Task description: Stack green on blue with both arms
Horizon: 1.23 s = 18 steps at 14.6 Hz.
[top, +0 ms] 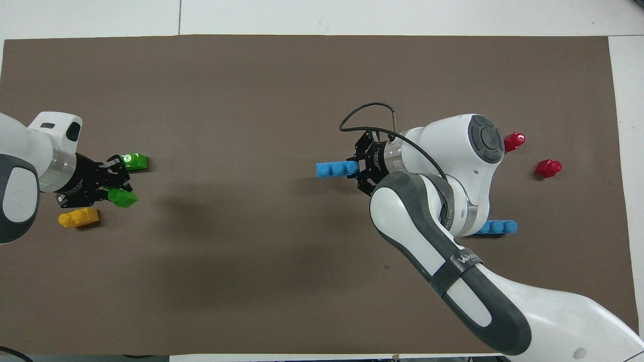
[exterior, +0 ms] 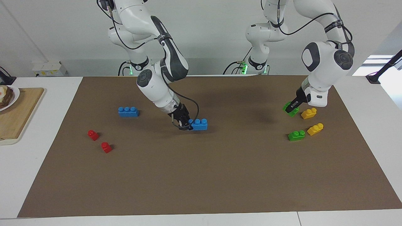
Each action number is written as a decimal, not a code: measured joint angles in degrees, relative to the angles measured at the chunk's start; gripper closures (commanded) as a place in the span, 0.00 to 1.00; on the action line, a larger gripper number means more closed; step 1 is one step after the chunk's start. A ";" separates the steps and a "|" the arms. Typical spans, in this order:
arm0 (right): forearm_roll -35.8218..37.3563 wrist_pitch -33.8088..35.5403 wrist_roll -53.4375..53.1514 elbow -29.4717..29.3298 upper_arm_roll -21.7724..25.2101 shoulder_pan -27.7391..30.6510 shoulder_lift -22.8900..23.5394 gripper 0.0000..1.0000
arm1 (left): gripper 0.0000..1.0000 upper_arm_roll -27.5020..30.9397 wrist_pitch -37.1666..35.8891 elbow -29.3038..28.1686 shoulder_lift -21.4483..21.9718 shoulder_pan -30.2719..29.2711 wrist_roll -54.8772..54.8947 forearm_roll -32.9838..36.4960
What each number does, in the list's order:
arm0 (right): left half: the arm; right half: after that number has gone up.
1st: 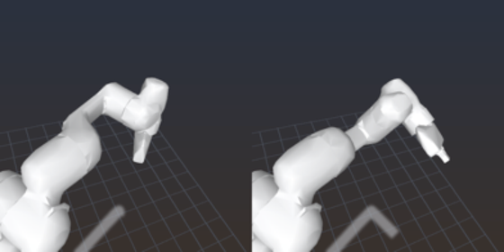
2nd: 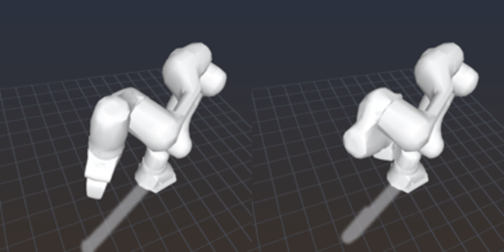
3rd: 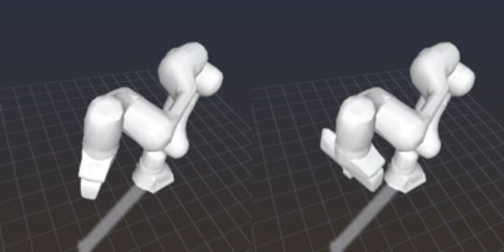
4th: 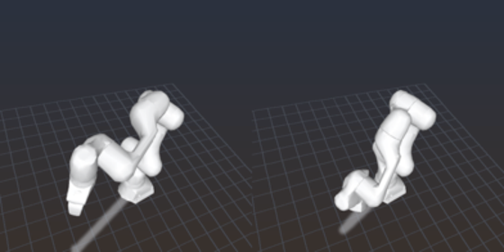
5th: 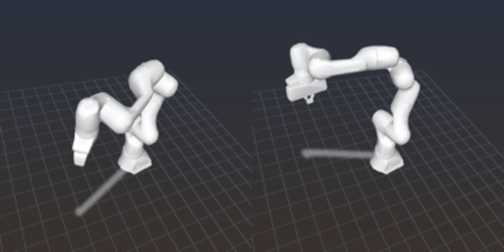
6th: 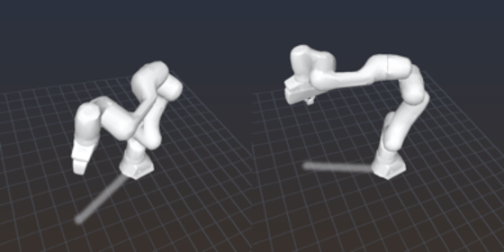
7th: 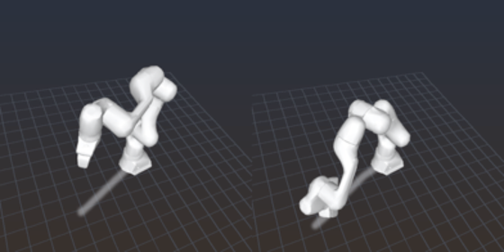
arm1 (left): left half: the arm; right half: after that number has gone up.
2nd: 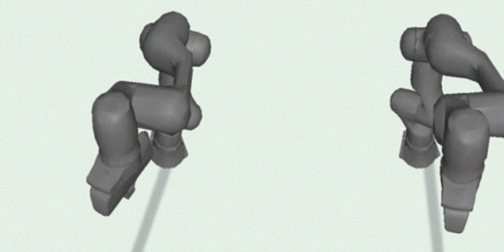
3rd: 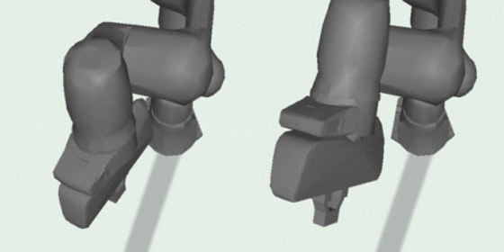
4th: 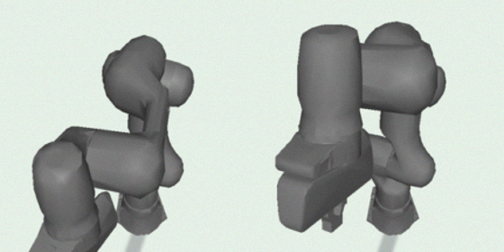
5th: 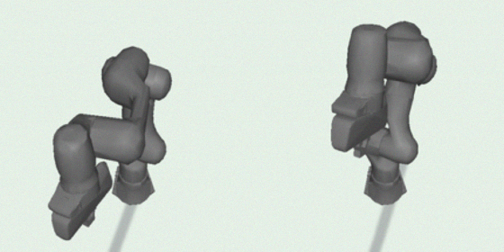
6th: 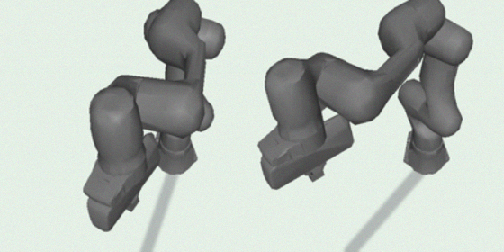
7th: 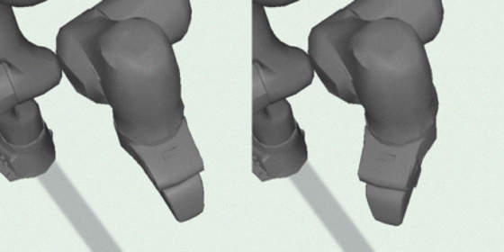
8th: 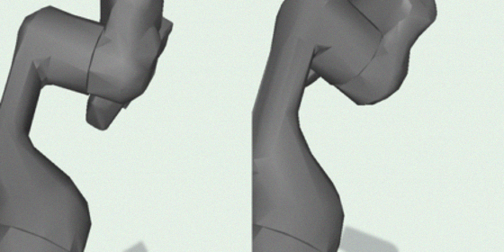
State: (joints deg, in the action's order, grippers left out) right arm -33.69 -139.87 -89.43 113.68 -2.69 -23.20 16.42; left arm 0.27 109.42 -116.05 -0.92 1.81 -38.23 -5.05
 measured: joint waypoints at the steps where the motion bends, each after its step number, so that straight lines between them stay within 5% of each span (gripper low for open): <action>1: -1.14 -1.49 -0.02 0.37 0.00 -1.01 0.56 1.00 | 1.00 -0.01 0.00 0.01 0.00 0.26 -3.35 -0.26; 7: -6.94 -8.56 -0.02 2.00 -0.01 -6.54 3.71 1.00 | 1.00 -0.25 0.75 3.43 -0.77 6.18 -36.65 -3.36; 12: -7.11 -9.96 0.20 2.21 0.00 -7.06 4.90 1.00 | 1.00 -0.41 8.42 5.00 -2.47 13.10 -66.78 -4.73; 18: -10.32 -10.24 3.41 2.62 0.12 -7.06 4.87 1.00 | 1.00 -0.51 11.66 8.33 -6.51 20.03 -80.08 -4.97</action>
State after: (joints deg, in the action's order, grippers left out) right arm -44.01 -150.11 -86.03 116.30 -2.57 -30.26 21.30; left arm -0.23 121.08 -107.72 -7.43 21.84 -118.32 -10.02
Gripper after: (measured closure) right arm 0.652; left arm 0.656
